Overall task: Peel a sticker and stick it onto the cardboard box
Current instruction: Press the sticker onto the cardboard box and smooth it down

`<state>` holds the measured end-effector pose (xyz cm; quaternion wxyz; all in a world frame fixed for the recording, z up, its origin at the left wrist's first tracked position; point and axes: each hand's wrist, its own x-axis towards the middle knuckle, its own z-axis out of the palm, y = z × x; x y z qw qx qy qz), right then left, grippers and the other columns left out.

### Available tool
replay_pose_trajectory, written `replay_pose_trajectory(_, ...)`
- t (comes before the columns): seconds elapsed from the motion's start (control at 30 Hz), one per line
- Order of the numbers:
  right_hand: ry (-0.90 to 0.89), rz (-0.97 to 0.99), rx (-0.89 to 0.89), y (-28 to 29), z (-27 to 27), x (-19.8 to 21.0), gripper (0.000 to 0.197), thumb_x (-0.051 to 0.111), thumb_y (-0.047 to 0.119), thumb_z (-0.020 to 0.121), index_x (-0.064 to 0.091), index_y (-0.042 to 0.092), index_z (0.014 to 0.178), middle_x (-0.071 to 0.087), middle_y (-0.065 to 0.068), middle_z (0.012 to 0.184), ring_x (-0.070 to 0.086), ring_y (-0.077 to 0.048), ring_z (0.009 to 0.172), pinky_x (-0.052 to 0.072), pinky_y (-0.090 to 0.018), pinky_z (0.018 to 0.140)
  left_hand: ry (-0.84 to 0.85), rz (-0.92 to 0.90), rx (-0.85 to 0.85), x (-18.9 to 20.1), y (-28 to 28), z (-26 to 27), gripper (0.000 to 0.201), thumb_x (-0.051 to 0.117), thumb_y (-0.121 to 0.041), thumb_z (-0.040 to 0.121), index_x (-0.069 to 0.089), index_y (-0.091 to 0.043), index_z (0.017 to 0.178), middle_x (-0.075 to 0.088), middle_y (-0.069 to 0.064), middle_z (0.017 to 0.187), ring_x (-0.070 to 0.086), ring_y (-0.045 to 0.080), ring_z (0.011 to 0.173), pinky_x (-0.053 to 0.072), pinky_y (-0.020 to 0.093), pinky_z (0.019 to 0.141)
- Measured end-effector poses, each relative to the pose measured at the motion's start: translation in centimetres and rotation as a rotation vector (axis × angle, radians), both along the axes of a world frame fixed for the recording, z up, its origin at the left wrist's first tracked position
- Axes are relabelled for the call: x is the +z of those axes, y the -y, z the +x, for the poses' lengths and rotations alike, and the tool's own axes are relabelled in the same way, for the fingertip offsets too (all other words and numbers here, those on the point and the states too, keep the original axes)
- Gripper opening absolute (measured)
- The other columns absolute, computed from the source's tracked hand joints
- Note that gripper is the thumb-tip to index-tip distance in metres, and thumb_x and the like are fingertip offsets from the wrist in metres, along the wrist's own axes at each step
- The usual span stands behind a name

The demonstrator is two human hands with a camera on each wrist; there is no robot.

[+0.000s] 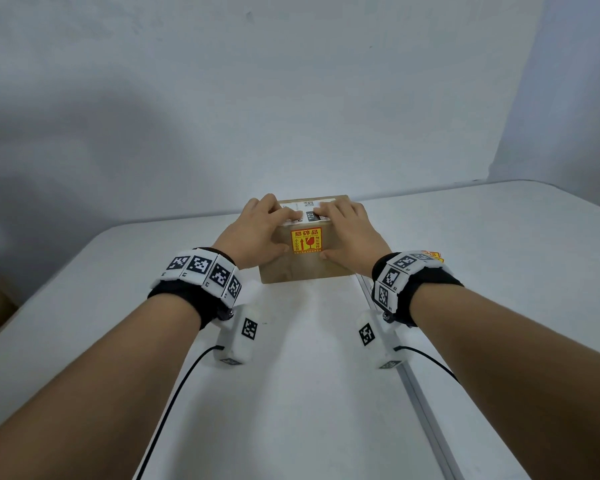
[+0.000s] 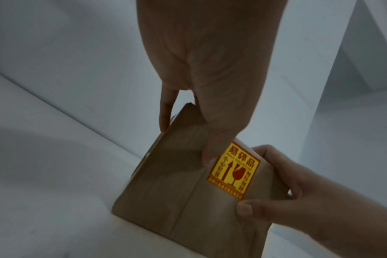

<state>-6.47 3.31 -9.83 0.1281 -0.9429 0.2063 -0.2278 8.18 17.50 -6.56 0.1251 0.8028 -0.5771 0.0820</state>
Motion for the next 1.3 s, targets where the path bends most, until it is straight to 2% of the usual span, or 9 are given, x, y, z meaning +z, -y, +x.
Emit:
replay_pose_trajectory(0.2, 0.005, 0.008, 0.002, -0.1, 0.0, 0.0, 0.075, 0.073, 0.026, 0.074, 0.039, 0.021, 0.141, 0.038, 0.0, 0.14, 0.027, -0.024, 0.134, 0.041, -0.037, 0.104, 0.034, -0.097, 0.078, -0.6, 0.2, -1.4, 0.05, 0.063, -0.051, 0.079, 0.054, -0.032, 0.124, 0.045, -0.002, 0.112, 0.04, 0.018, 0.108, 0.05, 0.035, 0.07)
replay_pose_trajectory(0.4, 0.013, 0.011, 0.018, 0.1, -0.1, 0.0, 0.072, 0.071, 0.023, 0.076, 0.039, 0.02, 0.141, 0.038, -0.001, 0.14, 0.027, -0.024, 0.134, 0.04, -0.037, 0.106, -0.057, -0.111, 0.017, 0.2, -0.1, -0.4, 0.042, 0.051, -0.049, 0.089, 0.06, -0.035, 0.127, 0.053, -0.005, 0.108, 0.043, 0.016, 0.102, 0.048, 0.038, 0.083)
replay_pose_trajectory(0.57, 0.023, 0.041, 0.019, -0.1, -0.2, 0.3, 0.068, 0.064, 0.028, 0.081, 0.037, 0.02, 0.143, 0.037, 0.0, 0.143, 0.025, -0.023, 0.137, 0.035, -0.035, 0.11, -0.154, -0.189, 0.026, -0.1, -0.3, -0.1, 0.04, 0.036, -0.048, 0.096, 0.066, -0.033, 0.119, 0.06, -0.007, 0.105, 0.047, 0.014, 0.094, 0.047, 0.036, 0.083)
replay_pose_trajectory(0.7, 0.034, 0.064, 0.013, -0.3, -0.3, 0.4, 0.063, 0.058, 0.037, 0.087, 0.037, 0.02, 0.144, 0.036, 0.0, 0.144, 0.026, -0.023, 0.136, 0.03, -0.034, 0.113, -0.295, -0.299, -0.034, -0.2, -0.7, 0.0, 0.03, 0.05, -0.034, 0.095, 0.07, -0.023, 0.113, 0.069, -0.003, 0.11, 0.057, 0.013, 0.099, 0.044, 0.026, 0.086)
replay_pose_trajectory(0.8, 0.015, 0.091, 0.029, -0.3, -0.4, 0.5, 0.059, 0.054, 0.036, 0.092, 0.036, 0.019, 0.146, 0.034, 0.0, 0.147, 0.023, -0.023, 0.139, 0.025, -0.035, 0.116, -0.404, -0.306, -0.025, -0.4, -1.5, -0.1, 0.032, 0.064, -0.028, 0.086, 0.067, -0.023, 0.118, 0.066, -0.004, 0.12, 0.055, 0.009, 0.107, 0.042, 0.019, 0.091)
replay_pose_trajectory(0.93, 0.053, 0.184, 0.062, 0.1, -0.9, 1.3, 0.059, 0.061, 0.028, 0.088, 0.04, 0.019, 0.143, 0.032, -0.002, 0.151, 0.026, -0.022, 0.141, 0.023, -0.037, 0.119, -0.483, -0.355, 0.041, -0.4, -2.0, -0.1, 0.037, 0.069, -0.021, 0.082, 0.067, -0.026, 0.118, 0.049, -0.005, 0.143, 0.044, 0.013, 0.131, 0.036, 0.027, 0.108)
replay_pose_trajectory(1.0, 0.146, 0.258, 0.028, 0.3, -1.4, 1.5, 0.061, 0.065, 0.025, 0.084, 0.041, 0.019, 0.14, 0.026, -0.002, 0.154, 0.025, -0.021, 0.143, 0.022, -0.034, 0.119, -0.563, -0.369, 0.114, -0.5, -2.3, 0.0, 0.039, 0.07, -0.025, 0.081, 0.064, -0.031, 0.118, 0.04, -0.006, 0.149, 0.041, 0.013, 0.134, 0.033, 0.027, 0.11)
replay_pose_trajectory(1.13, 0.269, 0.529, -0.145, 0.7, -2.7, 1.1, 0.068, 0.066, 0.03, 0.084, 0.035, 0.012, 0.141, 0.036, -0.003, 0.147, 0.045, -0.021, 0.131, 0.038, -0.032, 0.109, -0.877, -0.402, 0.144, -1.1, -2.8, 0.0, 0.036, 0.066, -0.021, 0.082, 0.061, -0.038, 0.113, 0.06, -0.004, 0.126, 0.061, 0.016, 0.117, 0.052, 0.035, 0.097)
replay_pose_trajectory(1.3, 0.227, 0.808, -0.262, 1.5, -3.0, 0.7, 0.043, 0.058, 0.037, 0.087, 0.055, 0.011, 0.122, 0.066, -0.01, 0.122, 0.06, -0.027, 0.118, 0.047, -0.044, 0.103, -0.929, -0.518, 0.239, -1.1, -2.2, -0.5, 0.022, 0.065, -0.029, 0.081, 0.047, -0.035, 0.092, 0.073, 0.0, 0.103, 0.067, 0.021, 0.1, 0.052, 0.043, 0.095)
